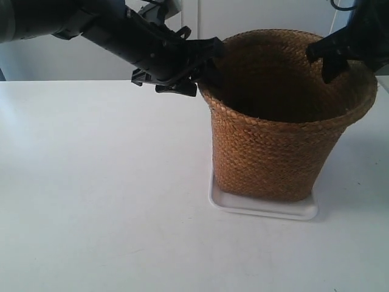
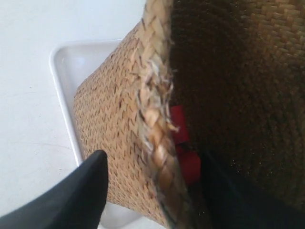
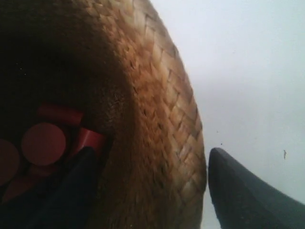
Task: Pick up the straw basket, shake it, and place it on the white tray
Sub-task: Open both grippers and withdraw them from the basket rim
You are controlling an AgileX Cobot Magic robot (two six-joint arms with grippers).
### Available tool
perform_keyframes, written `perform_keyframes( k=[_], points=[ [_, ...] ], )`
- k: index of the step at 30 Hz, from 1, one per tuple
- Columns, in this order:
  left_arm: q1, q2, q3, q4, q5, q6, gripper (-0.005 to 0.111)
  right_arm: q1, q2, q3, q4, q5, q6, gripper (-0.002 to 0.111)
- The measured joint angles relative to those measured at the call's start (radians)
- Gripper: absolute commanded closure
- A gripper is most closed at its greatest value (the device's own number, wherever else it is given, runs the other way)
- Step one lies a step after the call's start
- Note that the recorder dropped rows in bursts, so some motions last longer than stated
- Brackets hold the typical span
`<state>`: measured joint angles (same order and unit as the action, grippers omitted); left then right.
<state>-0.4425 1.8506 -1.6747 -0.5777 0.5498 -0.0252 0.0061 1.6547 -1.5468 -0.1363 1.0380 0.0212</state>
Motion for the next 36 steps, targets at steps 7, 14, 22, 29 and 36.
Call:
perform_keyframes(
  k=[7, 14, 22, 29, 36],
  points=[
    [0.0, 0.0, -0.046, 0.033, 0.065, 0.0, 0.042, 0.0, -0.034, 0.0, 0.0, 0.0, 0.004, 0.042],
    [0.0, -0.024, -0.052, 0.065, 0.086, 0.002, 0.042, 0.0, -0.11, 0.0, 0.0, 0.0, 0.004, 0.042],
    [0.037, -0.113, -0.052, 0.092, 0.115, 0.002, 0.07, 0.0, -0.217, 0.0, 0.004, 0.009, 0.004, 0.078],
    [0.071, -0.278, -0.038, 0.251, 0.254, 0.077, 0.106, 0.0, -0.427, 0.035, 0.078, -0.013, -0.008, 0.108],
    [0.071, -0.578, 0.207, 0.224, 0.134, 0.151, 0.106, 0.0, -0.774, 0.266, 0.179, -0.094, -0.03, 0.108]
  ],
)
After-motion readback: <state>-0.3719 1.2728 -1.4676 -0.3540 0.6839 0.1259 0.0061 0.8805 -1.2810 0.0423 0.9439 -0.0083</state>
